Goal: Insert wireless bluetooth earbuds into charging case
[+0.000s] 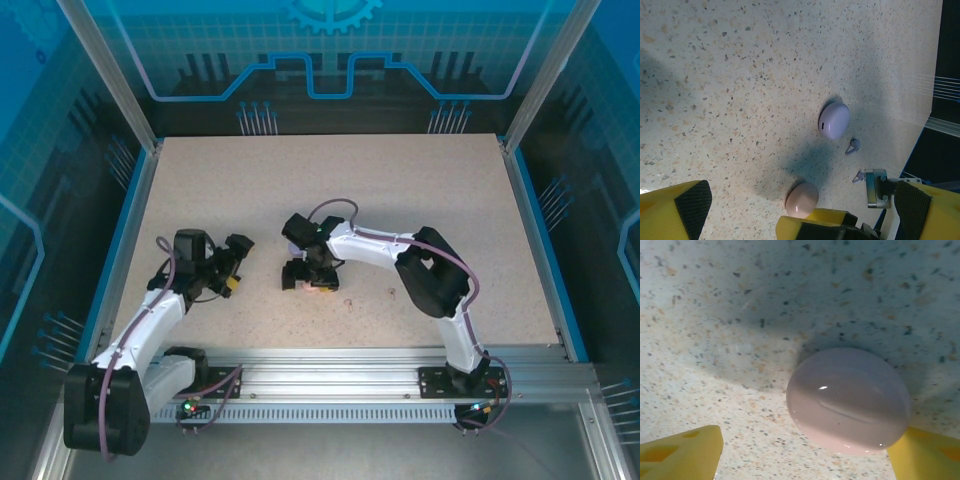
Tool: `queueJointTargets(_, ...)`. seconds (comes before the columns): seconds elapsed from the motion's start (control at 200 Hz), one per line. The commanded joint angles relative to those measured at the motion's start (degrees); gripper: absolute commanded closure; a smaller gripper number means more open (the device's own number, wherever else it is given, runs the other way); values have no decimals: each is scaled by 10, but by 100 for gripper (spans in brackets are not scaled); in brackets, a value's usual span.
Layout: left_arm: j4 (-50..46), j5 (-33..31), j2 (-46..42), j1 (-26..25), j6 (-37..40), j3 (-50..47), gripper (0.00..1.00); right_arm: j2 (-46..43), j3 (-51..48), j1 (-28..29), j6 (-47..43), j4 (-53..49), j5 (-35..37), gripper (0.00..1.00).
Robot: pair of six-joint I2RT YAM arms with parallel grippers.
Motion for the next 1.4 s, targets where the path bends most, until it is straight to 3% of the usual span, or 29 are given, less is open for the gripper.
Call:
queueJointTargets(0.0, 5, -1, 7, -3, 14, 17, 1, 15, 26, 14, 19, 5, -24, 14)
queueJointTargets(0.25, 5, 2, 27, -3, 23, 33, 1, 5, 39, 24, 14, -12, -17, 15)
queueJointTargets(0.455, 10, 20, 26, -6, 18, 23, 2, -64, -5, -7, -33, -44, 55, 16)
queueJointTargets(0.64, 31, 6, 24, -77, -4, 0, 3, -46, 16, -54, -105, -78, 100, 22)
queueJointTargets(0.91, 86, -64, 21, -183, -61, -36, 4, -45, 21, -72, -140, -76, 113, 26)
queueJointTargets(1.396, 100, -105, 23, -204, -31, -28, 1, -85, -20, -75, -139, -44, 104, 23)
